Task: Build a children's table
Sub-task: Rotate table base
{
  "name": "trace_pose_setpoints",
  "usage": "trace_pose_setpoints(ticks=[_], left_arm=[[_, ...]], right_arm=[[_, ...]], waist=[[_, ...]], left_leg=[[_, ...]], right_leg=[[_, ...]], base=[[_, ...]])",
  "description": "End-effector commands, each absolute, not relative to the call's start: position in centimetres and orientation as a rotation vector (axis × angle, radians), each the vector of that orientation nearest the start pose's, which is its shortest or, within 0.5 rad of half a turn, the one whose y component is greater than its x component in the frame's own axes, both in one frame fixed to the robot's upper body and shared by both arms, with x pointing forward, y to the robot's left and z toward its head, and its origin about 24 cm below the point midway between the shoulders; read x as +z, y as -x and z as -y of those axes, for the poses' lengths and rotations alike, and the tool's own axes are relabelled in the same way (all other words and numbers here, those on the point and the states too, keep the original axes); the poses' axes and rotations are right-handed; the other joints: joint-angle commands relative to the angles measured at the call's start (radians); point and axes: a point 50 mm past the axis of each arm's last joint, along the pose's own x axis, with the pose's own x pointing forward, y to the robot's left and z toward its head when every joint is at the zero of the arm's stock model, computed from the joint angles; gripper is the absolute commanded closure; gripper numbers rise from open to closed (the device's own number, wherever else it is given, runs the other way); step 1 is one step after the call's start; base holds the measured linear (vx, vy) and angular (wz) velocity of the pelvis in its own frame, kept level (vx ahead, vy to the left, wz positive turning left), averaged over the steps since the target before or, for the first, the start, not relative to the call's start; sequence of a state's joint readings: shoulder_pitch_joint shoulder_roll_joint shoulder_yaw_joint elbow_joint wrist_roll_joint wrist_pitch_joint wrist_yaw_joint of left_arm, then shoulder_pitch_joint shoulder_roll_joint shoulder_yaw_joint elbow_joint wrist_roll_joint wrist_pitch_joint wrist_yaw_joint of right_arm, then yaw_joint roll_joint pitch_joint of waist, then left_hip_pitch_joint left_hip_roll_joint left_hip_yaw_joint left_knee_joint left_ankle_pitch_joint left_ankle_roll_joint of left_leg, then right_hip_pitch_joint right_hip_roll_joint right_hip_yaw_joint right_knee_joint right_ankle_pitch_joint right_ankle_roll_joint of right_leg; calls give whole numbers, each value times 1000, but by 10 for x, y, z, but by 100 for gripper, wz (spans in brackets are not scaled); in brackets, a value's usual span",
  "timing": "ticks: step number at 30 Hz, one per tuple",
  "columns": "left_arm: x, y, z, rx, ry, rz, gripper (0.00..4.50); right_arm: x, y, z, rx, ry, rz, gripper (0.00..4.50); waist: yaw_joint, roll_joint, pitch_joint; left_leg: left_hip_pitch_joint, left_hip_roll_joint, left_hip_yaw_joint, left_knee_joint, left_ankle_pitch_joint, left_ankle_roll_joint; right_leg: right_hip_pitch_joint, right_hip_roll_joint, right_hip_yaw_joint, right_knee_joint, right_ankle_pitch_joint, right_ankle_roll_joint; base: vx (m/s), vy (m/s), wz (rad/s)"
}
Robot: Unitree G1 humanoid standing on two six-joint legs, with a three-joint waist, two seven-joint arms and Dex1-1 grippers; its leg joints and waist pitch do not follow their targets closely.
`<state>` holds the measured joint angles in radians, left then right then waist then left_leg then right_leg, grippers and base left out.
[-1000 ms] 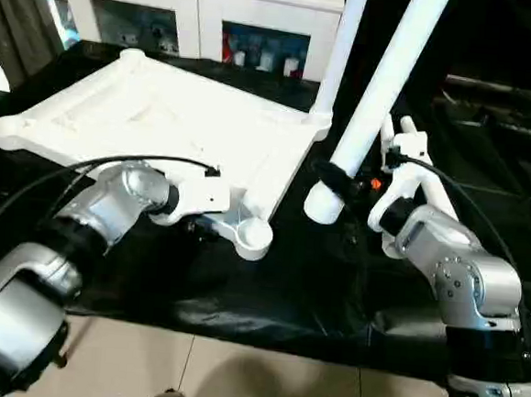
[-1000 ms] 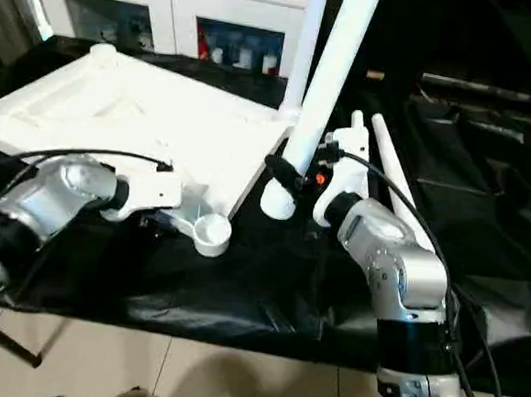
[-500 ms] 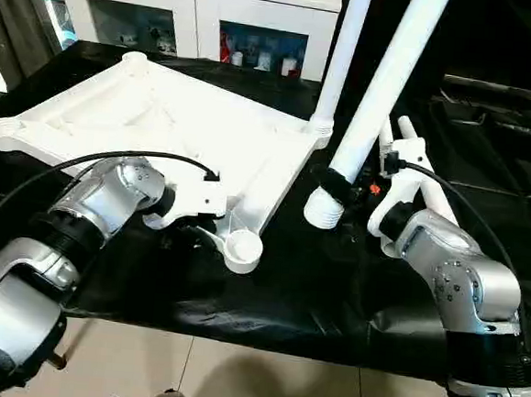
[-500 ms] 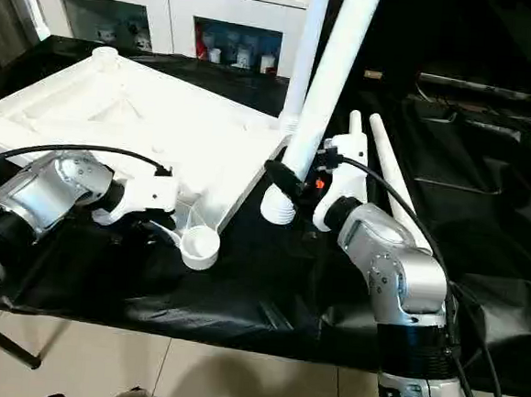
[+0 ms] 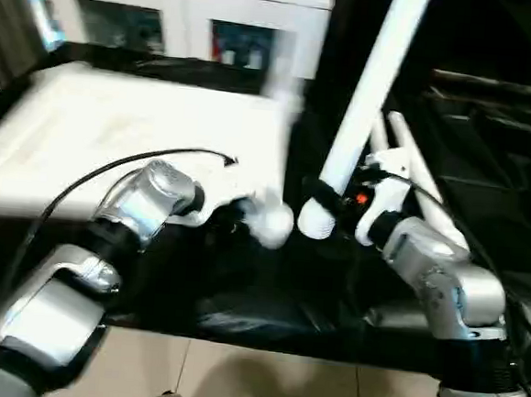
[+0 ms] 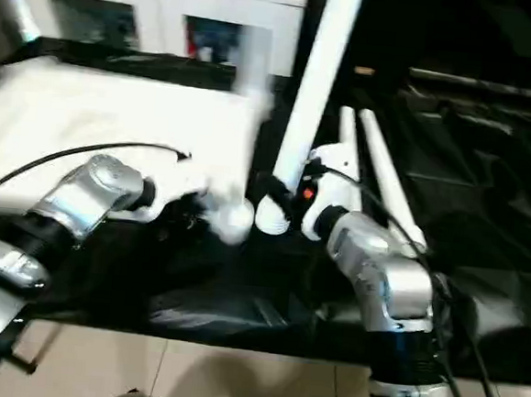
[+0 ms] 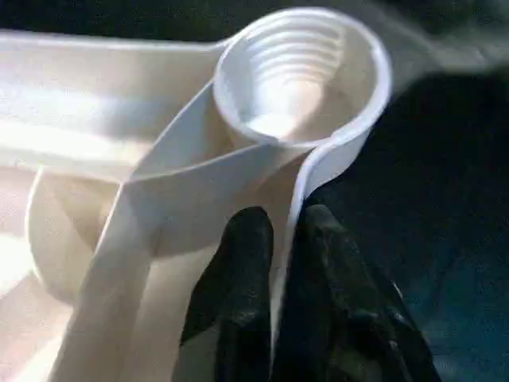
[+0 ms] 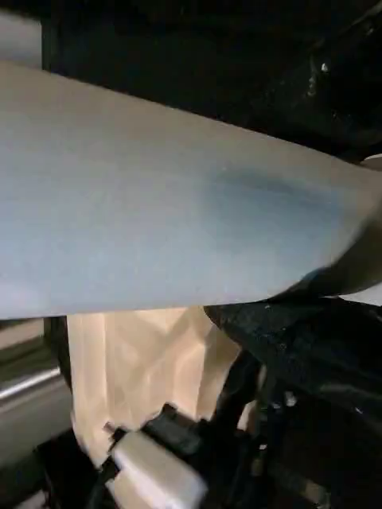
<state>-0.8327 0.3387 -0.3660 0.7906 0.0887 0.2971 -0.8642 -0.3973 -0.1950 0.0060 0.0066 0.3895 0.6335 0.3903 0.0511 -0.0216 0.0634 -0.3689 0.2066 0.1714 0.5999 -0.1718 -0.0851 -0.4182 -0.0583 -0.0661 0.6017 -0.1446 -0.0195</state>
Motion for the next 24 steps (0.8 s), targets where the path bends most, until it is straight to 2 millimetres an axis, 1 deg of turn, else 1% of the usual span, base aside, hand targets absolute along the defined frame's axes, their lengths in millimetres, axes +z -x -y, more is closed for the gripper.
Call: trace_pose_setpoints(ticks=[1, 2, 3, 4, 6, 7, 9, 10, 11, 12, 13, 14, 15, 16, 17, 18, 20, 21, 23, 24], left_arm=[[72, -365, -133, -895, -519, -539, 406], [72, -364, -132, -897, -525, -536, 406], [72, -364, -128, -904, -547, -519, 426], [72, -364, -128, -904, -547, -519, 426], [74, -361, -119, -954, -548, -458, 438], [74, -361, -118, -964, -546, -448, 444], [74, -359, -116, -990, -561, -420, 450], [75, -359, -115, -1000, -567, -409, 450], [75, -359, -115, -1000, -567, -409, 450], [75, -358, -115, -1003, -584, -386, 450], [75, -358, -115, -1006, -588, -374, 450], [75, -357, -115, -1012, -590, -366, 450], [77, -355, -114, -1044, -586, -333, 450], [77, -354, -114, -1053, -587, -323, 450], [78, -352, -113, -1095, -594, -289, 450], [78, -352, -113, -1095, -594, -289, 450], [78, -349, -113, -1126, -613, -267, 450], [78, -348, -113, -1137, -628, -258, 450], [75, -342, -114, -1219, -670, -236, 450], [75, -337, -114, -1273, -665, -218, 450]], right_arm=[[103, -311, 126, 580, -178, -210, 262], [103, -312, 126, 579, -178, -211, 262], [103, -312, 125, 582, -171, -210, 262], [103, -312, 125, 582, -171, -210, 262], [104, -311, 124, 587, -168, -206, 262], [104, -311, 124, 587, -169, -206, 262], [104, -311, 125, 586, -172, -205, 262], [104, -311, 125, 585, -173, -204, 262], [104, -311, 125, 585, -173, -204, 262], [103, -311, 126, 584, -174, -206, 262], [102, -311, 127, 584, -173, -208, 262], [102, -311, 127, 584, -172, -208, 262], [101, -311, 128, 585, -170, -211, 262], [101, -312, 128, 586, -169, -211, 262], [102, -312, 128, 589, -166, -210, 262], [102, -312, 128, 589, -166, -210, 262], [103, -313, 128, 591, -164, -209, 262], [103, -313, 129, 591, -164, -209, 262], [103, -313, 131, 591, -162, -209, 262], [103, -313, 132, 591, -159, -210, 262]], waist=[[12, 4, -81], [11, 3, -81], [11, 4, -80], [12, 5, -80], [13, 5, -79], [14, 5, -79], [17, 6, -79], [18, 4, -79], [20, 6, -79], [21, 3, -78], [21, -3, -77], [25, 1, -77], [26, -7, -76], [27, -4, -76], [28, -9, -76], [30, -6, -76], [35, -4, -76], [37, -6, -77], [37, -11, -76], [38, -8, -77]], left_leg=[[6, 7, -3, -64, -188, -2], [7, 9, -3, -65, -186, 2], [8, 10, -3, -66, -192, 3], [9, 11, -4, -66, -195, 3], [10, 13, -4, -68, -205, 1], [11, 13, -3, -68, -206, 1], [11, 13, -3, -68, -203, 0], [11, 13, -3, -69, -202, 1], [12, 14, -3, -69, -206, -1], [13, 14, -3, -69, -212, -1], [12, 13, -2, -69, -214, 0], [14, 14, -2, -70, -218, -2], [13, 15, -3, -70, -220, -2], [14, 15, -3, -70, -219, -3], [14, 15, -2, -70, -217, -2], [13, 16, -3, -71, -213, -3], [15, 17, -2, -71, -209, -5], [14, 19, -3, -73, -207, -7], [13, 20, -3, -74, -201, -8], [14, 19, -2, -74, -197, -8]], right_leg=[[67, -70, 42, -76, -307, -151], [66, -68, 41, -75, -303, -153], [64, -68, 42, -76, -303, -154], [64, -69, 42, -76, -303, -154], [63, -69, 42, -77, -308, -154], [63, -70, 42, -78, -309, -154], [63, -70, 43, -76, -303, -156], [63, -71, 43, -76, -300, -154], [62, -71, 43, -76, -305, -152], [60, -71, 43, -78, -317, -148], [61, -72, 43, -80, -330, -143], [59, -73, 43, -81, -353, -135], [59, -75, 43, -82, -377, -124], [58, -76, 43, -84, -386, -120], [55, -76, 43, -86, -399, -111], [55, -77, 43, -85, -401, -105], [52, -76, 44, -84, -386, -105], [54, -78, 44, -80, -375, -106], [53, -78, 45, -78, -359, -108], [53, -79, 45, -77, -354, -109]], base=[[0, 0, 0], [0, 0, 0], [0, 0, 0], [0, 0, 0], [0, 0, 0], [0, 0, 0], [0, 0, 0], [0, 0, 0], [0, 0, 0], [0, 0, 0], [0, 0, 0], [0, 0, 0], [0, 0, 0], [0, 0, 0], [0, 0, 0], [0, 0, 0], [0, 0, 0], [0, 0, 0], [0, 0, 0], [0, 0, 0]])
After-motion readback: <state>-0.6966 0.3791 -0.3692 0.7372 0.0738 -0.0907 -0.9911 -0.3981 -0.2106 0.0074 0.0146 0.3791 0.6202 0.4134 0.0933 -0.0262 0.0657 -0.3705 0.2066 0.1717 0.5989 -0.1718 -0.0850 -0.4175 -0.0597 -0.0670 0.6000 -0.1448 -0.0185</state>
